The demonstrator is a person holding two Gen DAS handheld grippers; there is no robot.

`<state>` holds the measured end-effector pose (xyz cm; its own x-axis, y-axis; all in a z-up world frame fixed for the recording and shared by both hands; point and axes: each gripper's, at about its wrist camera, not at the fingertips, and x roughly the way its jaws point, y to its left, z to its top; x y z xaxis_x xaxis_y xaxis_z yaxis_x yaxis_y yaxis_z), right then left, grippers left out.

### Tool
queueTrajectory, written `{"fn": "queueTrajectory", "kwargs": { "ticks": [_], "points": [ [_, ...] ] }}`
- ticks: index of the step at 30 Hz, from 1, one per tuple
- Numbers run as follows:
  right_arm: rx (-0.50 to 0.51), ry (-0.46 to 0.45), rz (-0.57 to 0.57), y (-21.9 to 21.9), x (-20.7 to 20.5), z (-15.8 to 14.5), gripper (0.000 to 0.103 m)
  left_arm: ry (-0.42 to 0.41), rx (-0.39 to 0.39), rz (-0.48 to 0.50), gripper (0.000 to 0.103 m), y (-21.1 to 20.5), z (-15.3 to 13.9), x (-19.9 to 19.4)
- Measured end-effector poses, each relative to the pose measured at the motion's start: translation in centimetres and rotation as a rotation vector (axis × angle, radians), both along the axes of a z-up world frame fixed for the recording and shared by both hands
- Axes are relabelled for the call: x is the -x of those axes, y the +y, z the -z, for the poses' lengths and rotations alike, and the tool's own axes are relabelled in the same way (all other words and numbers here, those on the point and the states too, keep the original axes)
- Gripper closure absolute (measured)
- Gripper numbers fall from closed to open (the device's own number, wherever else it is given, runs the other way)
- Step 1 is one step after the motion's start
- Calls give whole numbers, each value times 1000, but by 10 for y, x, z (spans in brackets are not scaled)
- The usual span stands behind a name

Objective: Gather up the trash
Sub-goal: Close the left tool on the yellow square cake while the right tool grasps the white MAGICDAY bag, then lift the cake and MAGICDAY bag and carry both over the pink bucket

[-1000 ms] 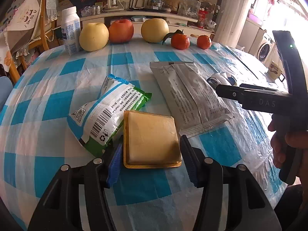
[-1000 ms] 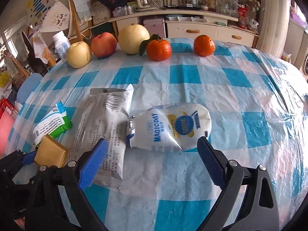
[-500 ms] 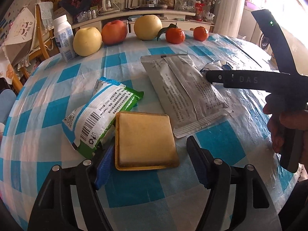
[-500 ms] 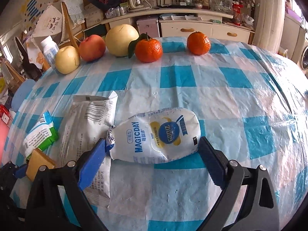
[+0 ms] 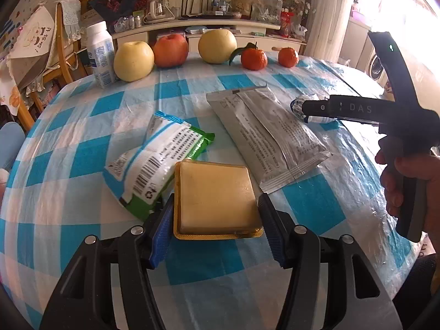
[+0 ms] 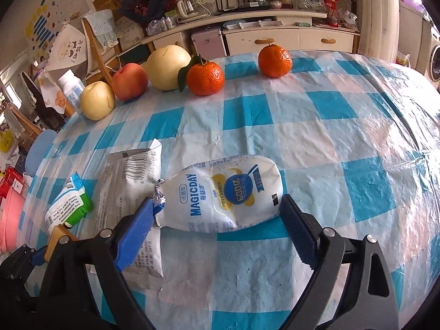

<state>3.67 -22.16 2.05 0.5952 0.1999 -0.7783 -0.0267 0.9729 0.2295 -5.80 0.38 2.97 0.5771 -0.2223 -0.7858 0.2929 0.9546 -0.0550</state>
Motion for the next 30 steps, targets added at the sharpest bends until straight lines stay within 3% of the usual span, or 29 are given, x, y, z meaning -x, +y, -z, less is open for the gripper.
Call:
{"fn": "queueTrajectory", "kwargs": {
  "ticks": [13,30],
  "points": [
    [-4,-73,-11,7,33,-23,13,-53,79,-35,44,52,-26,21],
    [-13,-172,-57,68,78,-61,13,-171,85,-182,43,136,-63,16]
  ]
}}
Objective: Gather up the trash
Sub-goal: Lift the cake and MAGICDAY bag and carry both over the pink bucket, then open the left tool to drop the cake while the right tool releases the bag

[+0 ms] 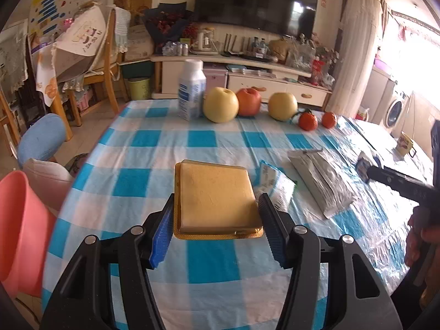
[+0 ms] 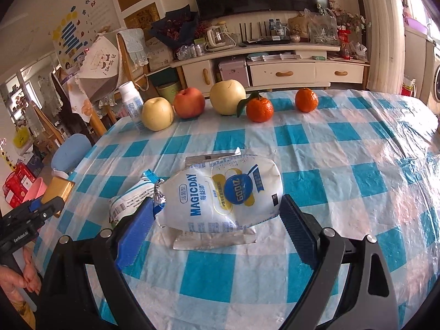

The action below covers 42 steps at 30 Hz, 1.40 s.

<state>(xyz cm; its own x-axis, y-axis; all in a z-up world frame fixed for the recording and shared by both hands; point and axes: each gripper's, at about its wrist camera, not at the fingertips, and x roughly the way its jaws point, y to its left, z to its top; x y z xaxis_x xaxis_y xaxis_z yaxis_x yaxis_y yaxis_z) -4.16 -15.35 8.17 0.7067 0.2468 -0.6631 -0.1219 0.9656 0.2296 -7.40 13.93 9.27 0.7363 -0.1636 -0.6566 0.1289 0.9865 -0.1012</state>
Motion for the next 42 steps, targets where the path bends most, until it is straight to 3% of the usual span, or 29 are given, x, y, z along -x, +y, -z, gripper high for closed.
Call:
{"fn": "queueTrajectory", "kwargs": {
  "ticks": [11,17,31,37,42],
  "points": [
    [-49,1,-71,55,12,-15,13,-47,16,-144,43,78,-27,0],
    [-88,-8,-166,108,9,-30,13,-68,45,-257,43,135,-36,5],
    [-65,-81,-566,322,6,-74,13,-40,98,-533,43,274,-30,26],
    [-15,-85,-695,405,2,-65,13,-20,150,-629,43,323,-21,36],
    [19,-70,-758,450,-4,-46,13,-8,189,-678,43,347,-10,43]
  ]
}}
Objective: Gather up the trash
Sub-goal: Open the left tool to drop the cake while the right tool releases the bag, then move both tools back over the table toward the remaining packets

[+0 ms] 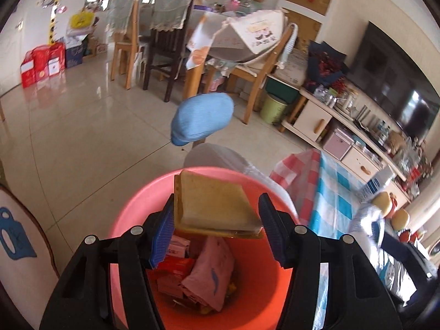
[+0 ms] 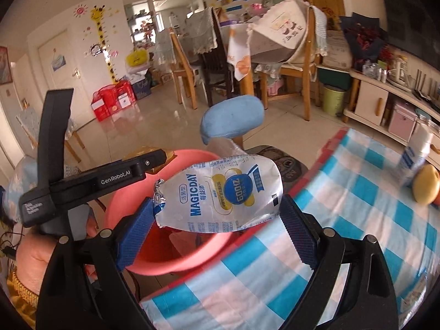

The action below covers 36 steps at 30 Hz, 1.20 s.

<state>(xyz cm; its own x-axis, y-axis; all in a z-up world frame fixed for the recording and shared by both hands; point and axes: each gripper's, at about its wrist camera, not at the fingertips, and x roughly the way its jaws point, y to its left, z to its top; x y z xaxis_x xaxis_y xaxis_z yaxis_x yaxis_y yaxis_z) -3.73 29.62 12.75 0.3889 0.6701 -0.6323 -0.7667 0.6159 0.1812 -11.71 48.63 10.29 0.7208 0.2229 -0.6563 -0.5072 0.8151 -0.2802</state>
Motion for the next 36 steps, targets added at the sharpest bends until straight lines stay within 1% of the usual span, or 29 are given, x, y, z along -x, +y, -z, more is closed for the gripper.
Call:
{"fn": "queueTrajectory", "kwargs": {
  "ticks": [4,7,9,11,12,15,17,18,19,24,26,29,31,33,36],
  "points": [
    [45,5,-53,26,-2,19,12,10,27,-19,43,13,8,1],
    [87,18,-69,40,-4,34,9,29,44,-22,43,17,14,-1],
    [82,43,-78,43,-4,40,8,39,49,-22,43,18,16,-1],
    [55,50,-66,40,-3,41,6,41,48,-35,35,19,16,0],
    [42,50,-54,37,-2,41,6,35,46,-40,33,17,15,0],
    [13,42,-21,25,0,36,6,27,41,-44,33,16,15,0],
    [8,20,-5,15,5,31,6,32,30,-47,30,13,15,-2],
    [11,4,4,10,7,30,6,29,19,-48,19,10,14,-3],
    [19,-16,16,5,11,27,6,21,7,-48,14,8,13,-3],
    [55,-80,57,-21,29,21,6,-17,-67,-12,13,-10,6,-7],
    [65,-91,65,-31,34,21,6,-55,-71,12,13,-16,4,-7],
    [84,-112,77,-43,41,21,6,-128,-55,59,13,-27,1,-8],
    [94,-133,90,-53,48,21,6,-161,-54,81,13,-35,0,-10],
    [99,-149,103,-62,53,22,6,-190,-73,114,13,-46,-2,-12],
    [97,-163,133,-77,60,22,6,-204,-104,161,13,-66,-3,-19]
  ]
}}
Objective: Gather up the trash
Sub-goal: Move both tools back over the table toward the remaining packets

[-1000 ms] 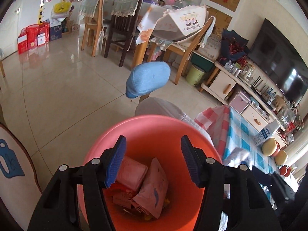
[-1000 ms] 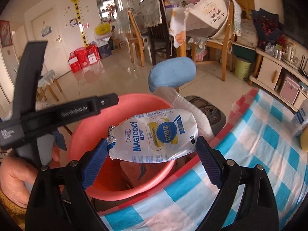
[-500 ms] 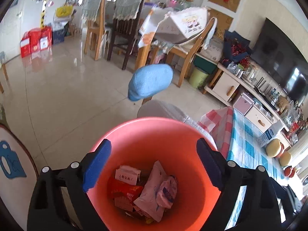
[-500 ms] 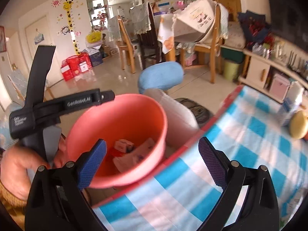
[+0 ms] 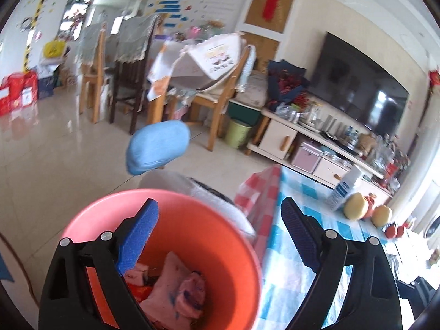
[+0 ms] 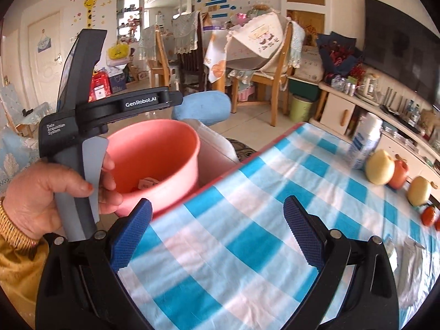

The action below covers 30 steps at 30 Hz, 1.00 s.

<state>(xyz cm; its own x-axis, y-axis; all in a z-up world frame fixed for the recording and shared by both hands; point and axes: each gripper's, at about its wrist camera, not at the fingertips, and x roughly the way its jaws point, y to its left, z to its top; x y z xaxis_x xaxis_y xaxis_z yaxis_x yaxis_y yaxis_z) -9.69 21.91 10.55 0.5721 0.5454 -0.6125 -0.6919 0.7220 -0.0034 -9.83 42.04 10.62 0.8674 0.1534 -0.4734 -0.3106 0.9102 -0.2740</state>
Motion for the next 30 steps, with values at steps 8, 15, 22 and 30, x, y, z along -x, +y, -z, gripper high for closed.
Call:
{"fn": "queueTrajectory", "kwargs": {
  "ticks": [8,15,22,30],
  "points": [
    [-24,-17,89,-47,10,-2,6,37,-52,42,13,-38,0,-12],
    [-60,-27,143,-82,13,-10,6,21,-73,90,13,-69,-5,-9],
    [-102,-46,183,-111,15,-21,6,-2,-129,131,13,-104,-8,-9],
    [-115,-54,216,-138,16,-25,6,26,-179,172,13,-148,-4,-13]
  ]
}}
